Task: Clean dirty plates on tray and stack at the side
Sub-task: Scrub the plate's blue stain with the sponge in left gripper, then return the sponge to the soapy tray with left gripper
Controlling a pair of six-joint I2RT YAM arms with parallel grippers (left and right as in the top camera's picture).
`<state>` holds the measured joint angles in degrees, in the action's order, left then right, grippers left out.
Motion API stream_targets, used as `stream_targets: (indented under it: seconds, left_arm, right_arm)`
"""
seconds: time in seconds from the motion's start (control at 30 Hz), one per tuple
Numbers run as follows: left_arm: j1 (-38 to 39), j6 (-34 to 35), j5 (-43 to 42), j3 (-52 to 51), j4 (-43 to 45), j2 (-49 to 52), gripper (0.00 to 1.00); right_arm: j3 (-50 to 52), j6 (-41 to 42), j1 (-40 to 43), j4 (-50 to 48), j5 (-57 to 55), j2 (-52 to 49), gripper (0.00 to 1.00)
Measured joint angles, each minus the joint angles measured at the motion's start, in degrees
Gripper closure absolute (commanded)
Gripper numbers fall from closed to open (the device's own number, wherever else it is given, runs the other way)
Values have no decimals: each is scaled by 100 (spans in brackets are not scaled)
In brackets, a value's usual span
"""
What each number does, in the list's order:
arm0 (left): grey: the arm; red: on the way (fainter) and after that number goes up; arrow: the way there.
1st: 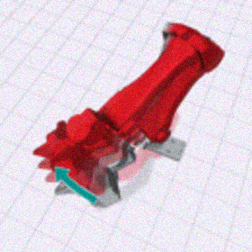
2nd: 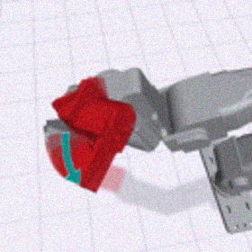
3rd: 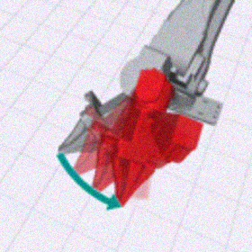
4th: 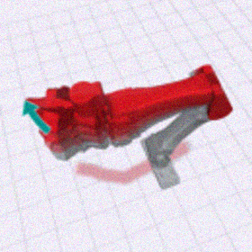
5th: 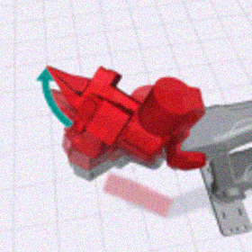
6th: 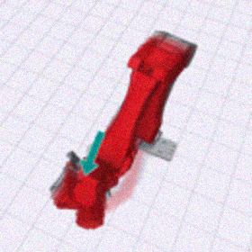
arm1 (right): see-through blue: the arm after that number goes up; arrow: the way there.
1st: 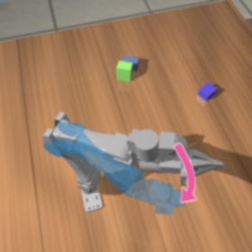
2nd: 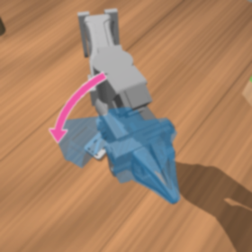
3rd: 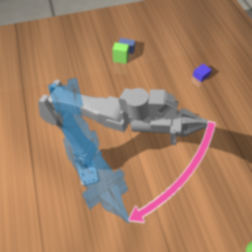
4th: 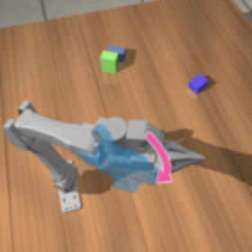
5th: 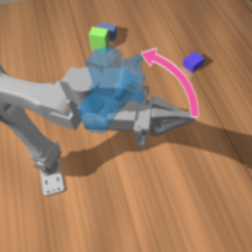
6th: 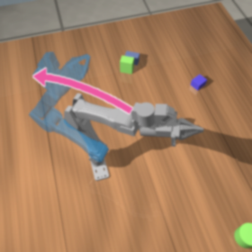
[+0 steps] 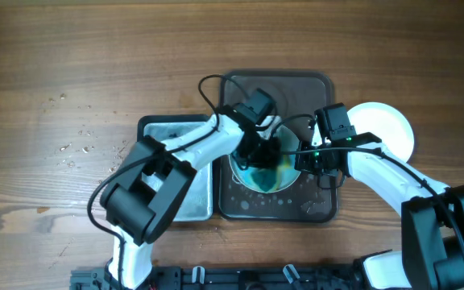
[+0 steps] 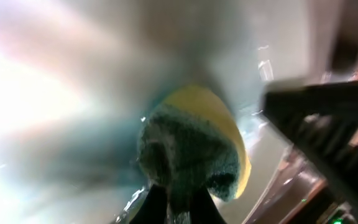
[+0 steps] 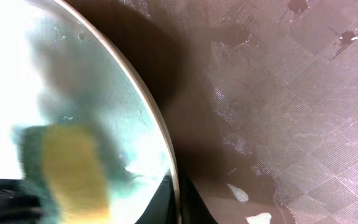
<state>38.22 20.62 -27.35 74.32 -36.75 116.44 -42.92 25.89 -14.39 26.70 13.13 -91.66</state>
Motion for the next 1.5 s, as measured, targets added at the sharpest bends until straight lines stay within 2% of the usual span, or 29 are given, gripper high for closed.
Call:
stream_targets:
  seconds: [0.23, 0.43, 0.53, 0.7, 0.9, 0.97, 1.1, 1.3, 1.37, 1.5]
  left_arm:
    - [-448, -339, 1123, 42, -702, -208, 96]
    - [-645, -428, 1729, 28, -686, -332, 96]
    - [-643, -450, 1676, -7, -452, -334, 96]
    - [-457, -328, 1303, -101, 520, -267, 96]
    - [210, 304, 492, -103, 1755, 74, 96]
    - [382, 450, 299, -103, 1770, 98, 96]
    - [417, 568, 116, -83, 1480, 101, 96]
    - [-17, 363, -37, 35, 280, 83, 96]
    - [-254, 175, 160, 55, -227, 13, 96]
    - [-603, -61, 951, 52, -704, -186, 96]
  right_arm:
    - [0, 0, 0, 0, 2, 0, 96]
    - [0, 2, -7, -13, 35, 0, 96]
    - [0, 2, -9, -15, 37, 0, 96]
    - [0, 26, -4, -2, 35, 0, 96]
    - [0, 26, -4, 0, 33, 0, 96]
    - [0, 28, -4, 0, 33, 0, 96]
    - [0, 26, -4, 0, 33, 0, 96]
    - [0, 22, -11, -2, 39, -2, 96]
    - [0, 22, -11, -2, 39, 0, 96]
    - [0, 22, -9, -2, 39, 0, 96]
